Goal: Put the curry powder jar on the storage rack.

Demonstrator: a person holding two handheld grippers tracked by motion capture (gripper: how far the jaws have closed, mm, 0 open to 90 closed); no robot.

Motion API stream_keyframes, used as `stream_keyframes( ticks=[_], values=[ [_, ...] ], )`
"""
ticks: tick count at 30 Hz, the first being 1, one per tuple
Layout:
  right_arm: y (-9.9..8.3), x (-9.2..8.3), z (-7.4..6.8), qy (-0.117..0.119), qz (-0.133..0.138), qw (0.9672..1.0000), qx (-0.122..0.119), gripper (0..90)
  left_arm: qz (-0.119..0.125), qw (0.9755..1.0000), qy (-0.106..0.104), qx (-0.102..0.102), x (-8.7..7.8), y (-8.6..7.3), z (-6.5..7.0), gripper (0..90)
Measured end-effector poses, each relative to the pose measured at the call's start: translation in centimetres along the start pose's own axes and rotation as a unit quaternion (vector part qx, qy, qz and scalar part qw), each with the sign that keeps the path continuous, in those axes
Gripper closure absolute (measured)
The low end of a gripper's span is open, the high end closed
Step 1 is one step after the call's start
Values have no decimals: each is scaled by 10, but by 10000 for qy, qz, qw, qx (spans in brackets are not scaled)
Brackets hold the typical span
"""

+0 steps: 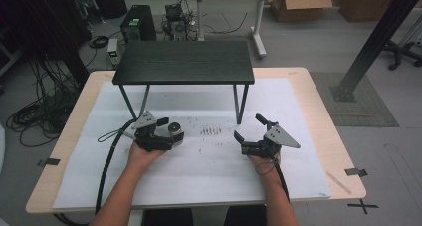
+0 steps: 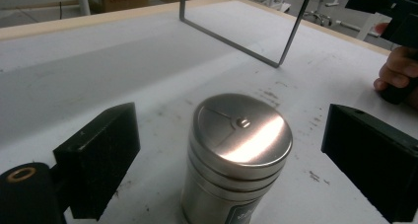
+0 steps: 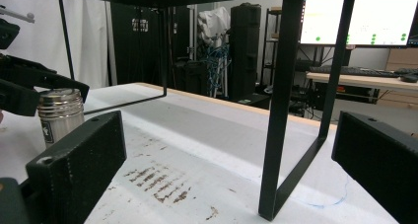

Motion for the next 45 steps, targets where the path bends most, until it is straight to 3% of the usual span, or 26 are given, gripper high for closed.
stream_keyframes(
  ticks=[14,35,45],
  values=[
    [0,0,0,2,-3,10000,10,0,-202,9998,3,-48,3,-7,0,300],
    [0,0,0,-2,-2,10000,12,0,-274,9995,-8,161,3,-11,1,473],
    [0,0,0,1,-3,10000,12,0,-266,9992,57,302,2,-10,2,489]
  ],
)
Point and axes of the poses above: each handheld gripper's, and its own axes: x roughly forward along the jaws, y roughly out of its top, z roughly to its right, the point moved 7 cm from there along x, roughly forward along the jaws, and after that the axes turned 10 degrees about -y, right-handed, at the moved point
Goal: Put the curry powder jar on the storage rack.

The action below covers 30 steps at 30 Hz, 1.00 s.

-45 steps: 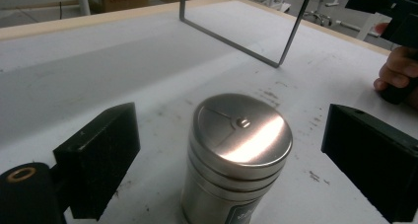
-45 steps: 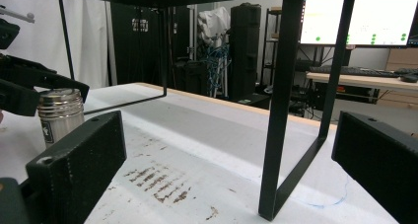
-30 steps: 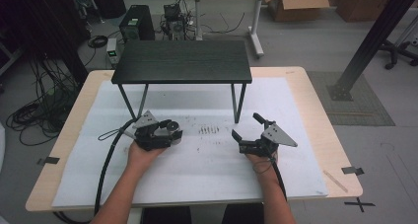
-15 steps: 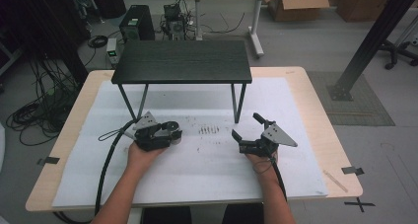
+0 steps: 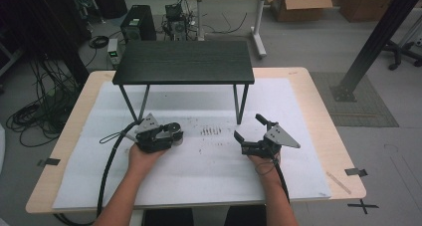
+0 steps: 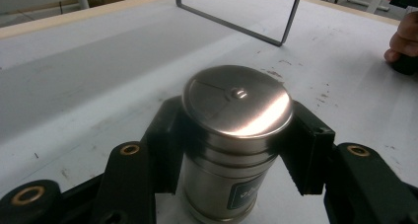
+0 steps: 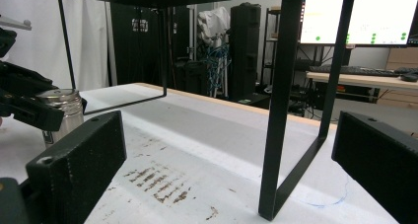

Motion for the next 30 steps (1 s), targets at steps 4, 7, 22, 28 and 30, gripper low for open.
stream_keyframes(
  ticks=[4,7,22,28,30],
  values=[
    [0,0,0,0,0,10000,2,0,-64,10000,-23,31,-2,0,0,490],
    [0,0,0,3,1,10000,7,0,-116,9998,-15,148,-6,1,1,490],
    [0,0,0,2,0,10000,-4,0,85,9994,-228,263,-32,38,14,490],
    [0,0,0,-1,2,10000,-8,0,106,9990,-255,356,-39,57,18,490],
    [0,0,0,-1,2,10000,-11,0,136,9987,-267,412,-42,63,20,490]
  ],
)
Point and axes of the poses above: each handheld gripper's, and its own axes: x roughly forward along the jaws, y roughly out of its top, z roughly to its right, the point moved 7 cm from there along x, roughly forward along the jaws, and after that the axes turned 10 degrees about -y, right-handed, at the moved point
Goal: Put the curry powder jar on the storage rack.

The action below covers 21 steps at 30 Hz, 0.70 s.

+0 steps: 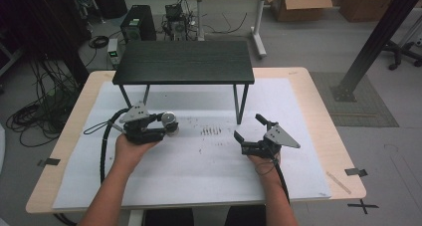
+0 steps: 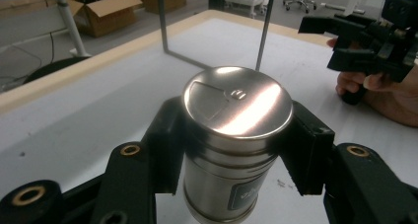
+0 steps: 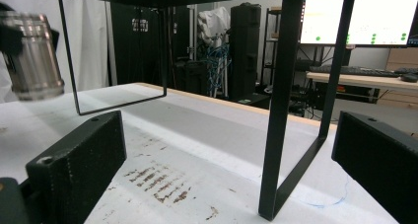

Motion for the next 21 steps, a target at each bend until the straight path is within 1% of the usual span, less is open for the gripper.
stream_keyframes(
  ticks=[1,3,4,9,14,19,21],
  values=[
    [0,0,0,0,0,10000,0,0,0,10000,0,0,0,0,0,490],
    [0,0,0,0,1,10000,-2,0,19,10000,-27,34,-5,10,2,490],
    [0,0,0,0,1,10000,0,0,19,10000,-27,34,-5,10,2,490],
    [0,0,0,-1,-1,10000,1,0,20,9999,-20,102,-16,25,2,491],
    [0,0,0,-2,6,10000,-7,0,25,9999,-10,124,-25,39,0,490],
    [0,0,0,-6,0,10000,-6,0,47,9999,-54,81,-31,51,-2,490],
    [0,0,0,-6,1,10000,-8,0,44,9999,-56,84,-32,54,-2,491]
  ],
)
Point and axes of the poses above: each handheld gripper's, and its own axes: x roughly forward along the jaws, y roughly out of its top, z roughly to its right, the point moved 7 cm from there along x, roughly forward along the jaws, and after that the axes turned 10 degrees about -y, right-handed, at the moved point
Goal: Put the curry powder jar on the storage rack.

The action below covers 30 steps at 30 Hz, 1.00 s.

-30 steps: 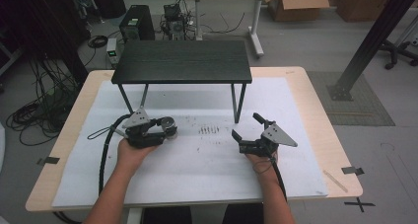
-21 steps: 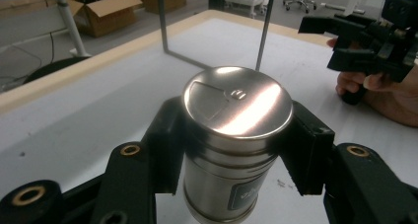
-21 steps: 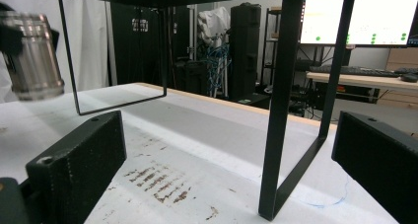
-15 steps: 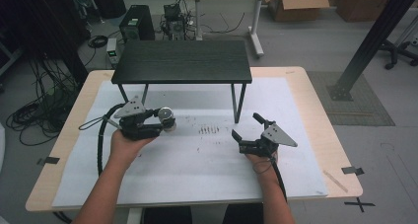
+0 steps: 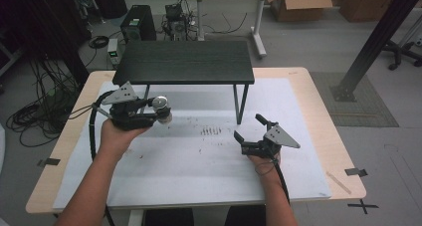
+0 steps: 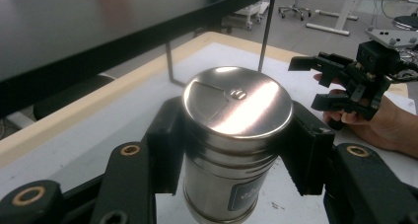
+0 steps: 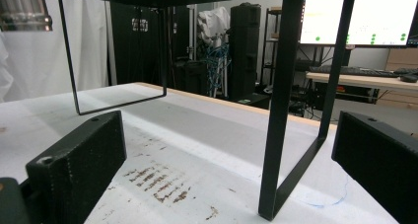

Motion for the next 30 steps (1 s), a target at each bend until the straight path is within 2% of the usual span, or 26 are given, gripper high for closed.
stream_keyframes(
  ticks=[5,19,24,30],
  values=[
    [0,0,0,3,0,10000,7,0,63,9999,-109,-6,-4,16,-1,491],
    [0,0,0,1,0,10000,14,0,190,9995,-216,-105,-14,53,-8,491],
    [0,0,0,5,2,10000,12,0,176,9995,-217,-127,-14,66,-9,491],
    [0,0,0,6,-1,10000,17,0,112,9998,-108,-110,-12,79,-15,491]
  ],
)
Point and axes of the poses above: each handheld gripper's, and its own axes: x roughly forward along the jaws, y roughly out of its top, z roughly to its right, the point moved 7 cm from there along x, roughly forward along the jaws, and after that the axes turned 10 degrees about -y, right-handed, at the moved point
